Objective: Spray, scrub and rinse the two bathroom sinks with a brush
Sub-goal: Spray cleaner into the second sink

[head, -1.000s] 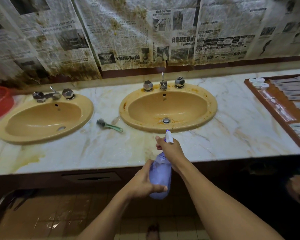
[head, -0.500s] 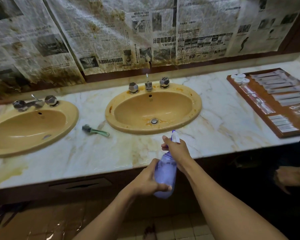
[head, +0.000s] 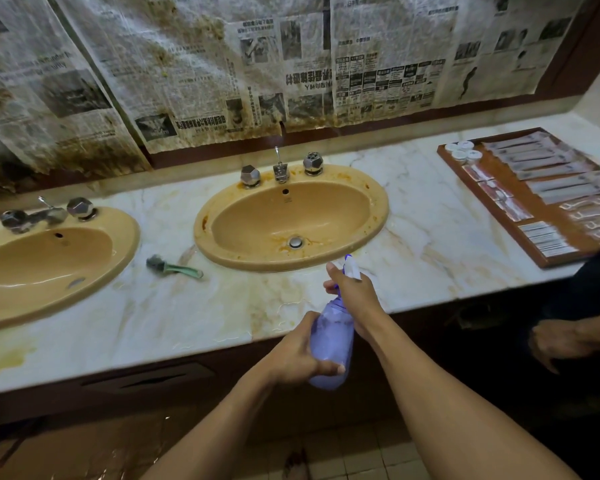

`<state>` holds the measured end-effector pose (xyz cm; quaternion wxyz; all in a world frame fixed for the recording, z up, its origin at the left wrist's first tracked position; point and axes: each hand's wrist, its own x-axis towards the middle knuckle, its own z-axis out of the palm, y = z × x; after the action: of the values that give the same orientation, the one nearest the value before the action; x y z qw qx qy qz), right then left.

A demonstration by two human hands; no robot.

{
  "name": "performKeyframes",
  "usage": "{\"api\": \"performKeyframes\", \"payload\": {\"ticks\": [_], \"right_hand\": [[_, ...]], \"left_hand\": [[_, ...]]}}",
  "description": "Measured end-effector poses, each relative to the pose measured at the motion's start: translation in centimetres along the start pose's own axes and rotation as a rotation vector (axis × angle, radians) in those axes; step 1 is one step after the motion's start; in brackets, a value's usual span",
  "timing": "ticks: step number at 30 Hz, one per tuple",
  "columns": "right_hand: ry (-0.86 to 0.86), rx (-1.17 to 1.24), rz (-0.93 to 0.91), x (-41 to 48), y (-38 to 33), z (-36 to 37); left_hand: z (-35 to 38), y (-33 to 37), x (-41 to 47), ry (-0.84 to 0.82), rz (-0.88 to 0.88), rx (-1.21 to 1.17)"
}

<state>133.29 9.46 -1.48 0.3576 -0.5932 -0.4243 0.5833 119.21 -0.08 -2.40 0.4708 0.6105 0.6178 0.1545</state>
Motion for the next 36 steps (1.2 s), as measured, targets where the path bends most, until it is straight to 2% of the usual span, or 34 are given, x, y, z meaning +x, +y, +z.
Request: {"api": "performKeyframes", "payload": {"ticks": [7, 13, 21, 26, 32, 36], "right_hand": [[0.044, 0.011, 0.081, 1.6, -0.5, -0.8], [0.253, 0.0, 0.155, 2.8, -0.7, -0.5], [0.128, 0.122, 0.009, 5.9, -1.9, -1.7], [0.161, 0.085, 0.026, 8.5, -2.8, -4.0], [0.235, 0.066, 0.164, 10.9, -3.5, -6.7], [0.204, 0.062, 0.127, 11.6, -3.7, -7.5]], "left_hand": [[-0.6, 0.6, 1.9, -0.04, 0.019, 0.045], [-1.7, 0.7, 3.5, -0.078, 0.027, 0.097], [-4.0, 2.5, 6.9, -0.116, 0.062, 0.12], [-4.1, 4.8, 9.6, -0.151, 0.063, 0.091], [-2.2, 6.6, 12.1, -0.146, 0.019, 0.034], [-1.6, 7.5, 13.2, -0.133, 0.006, 0.029]]}}
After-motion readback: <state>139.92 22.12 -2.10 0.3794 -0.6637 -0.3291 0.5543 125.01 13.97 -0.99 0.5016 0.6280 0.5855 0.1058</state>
